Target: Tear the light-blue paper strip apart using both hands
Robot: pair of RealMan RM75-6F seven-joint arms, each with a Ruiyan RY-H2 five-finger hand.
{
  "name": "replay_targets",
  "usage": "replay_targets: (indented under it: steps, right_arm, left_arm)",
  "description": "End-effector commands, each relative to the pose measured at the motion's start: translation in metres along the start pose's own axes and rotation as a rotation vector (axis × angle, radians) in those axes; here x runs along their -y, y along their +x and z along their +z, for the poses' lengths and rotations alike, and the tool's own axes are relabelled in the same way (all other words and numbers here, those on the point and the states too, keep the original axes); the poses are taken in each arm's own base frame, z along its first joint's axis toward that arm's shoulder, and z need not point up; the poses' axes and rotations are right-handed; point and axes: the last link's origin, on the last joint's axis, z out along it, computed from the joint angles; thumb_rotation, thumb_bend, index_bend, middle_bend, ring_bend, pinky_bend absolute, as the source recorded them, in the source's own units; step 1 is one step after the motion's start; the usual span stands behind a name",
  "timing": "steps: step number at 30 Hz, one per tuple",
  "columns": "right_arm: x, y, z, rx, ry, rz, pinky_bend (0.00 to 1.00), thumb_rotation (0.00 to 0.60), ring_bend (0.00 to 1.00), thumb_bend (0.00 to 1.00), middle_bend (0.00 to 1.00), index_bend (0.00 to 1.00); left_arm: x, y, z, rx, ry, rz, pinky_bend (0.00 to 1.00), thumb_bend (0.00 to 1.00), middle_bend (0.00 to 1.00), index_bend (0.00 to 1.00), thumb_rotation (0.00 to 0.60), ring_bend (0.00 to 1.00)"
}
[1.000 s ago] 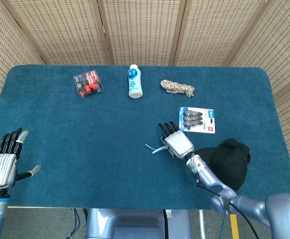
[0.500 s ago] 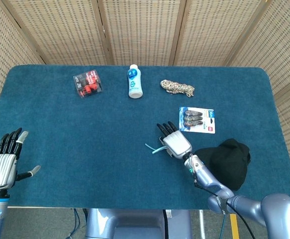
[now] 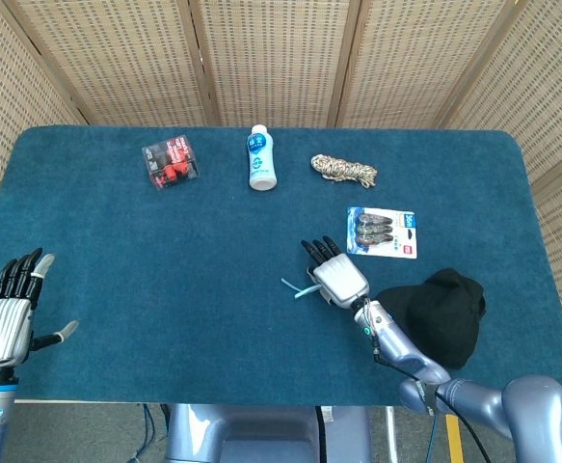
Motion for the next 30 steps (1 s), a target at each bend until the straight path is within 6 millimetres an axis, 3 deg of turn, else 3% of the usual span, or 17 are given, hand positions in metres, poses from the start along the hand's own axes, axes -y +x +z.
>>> replay_targets:
  steps: [1,17,22,25,27,30]
  right_arm:
    - [0.000,-0.001,0.001,0.002,-0.003,0.004,0.00,0.600,0.00,0.44,0.00,0.52]
    - [0.004,0.008,-0.001,-0.030,0.000,0.096,0.00,0.600,0.00,0.47,0.00,0.62]
    - [0.005,0.019,-0.004,-0.055,-0.001,0.131,0.00,0.600,0.00,0.47,0.00,0.62]
    - [0.007,0.029,-0.004,-0.074,-0.005,0.141,0.00,0.600,0.00,0.47,0.00,0.62]
    - [0.010,0.037,-0.002,-0.090,-0.010,0.144,0.00,0.600,0.00,0.47,0.00,0.63]
    - [0.014,0.044,0.000,-0.097,-0.024,0.150,0.00,0.600,0.00,0.47,0.00,0.63]
  left_arm:
    - [0.000,0.000,0.000,0.001,0.000,-0.001,0.00,0.00,0.00,0.00,0.600,0.00]
    - [-0.002,-0.001,0.004,0.020,-0.027,0.031,0.00,0.00,0.00,0.00,0.600,0.00]
    - [-0.008,0.001,0.018,0.027,-0.075,0.083,0.00,0.00,0.00,0.00,0.600,0.00]
    - [-0.017,0.004,0.039,0.003,-0.136,0.132,0.00,0.00,0.00,0.00,0.600,0.00]
    - [-0.031,0.009,0.067,-0.044,-0.217,0.159,0.05,0.00,0.07,0.00,0.600,0.09]
    - [-0.046,0.007,0.095,-0.070,-0.307,0.168,0.28,0.00,0.39,0.00,0.600,0.41]
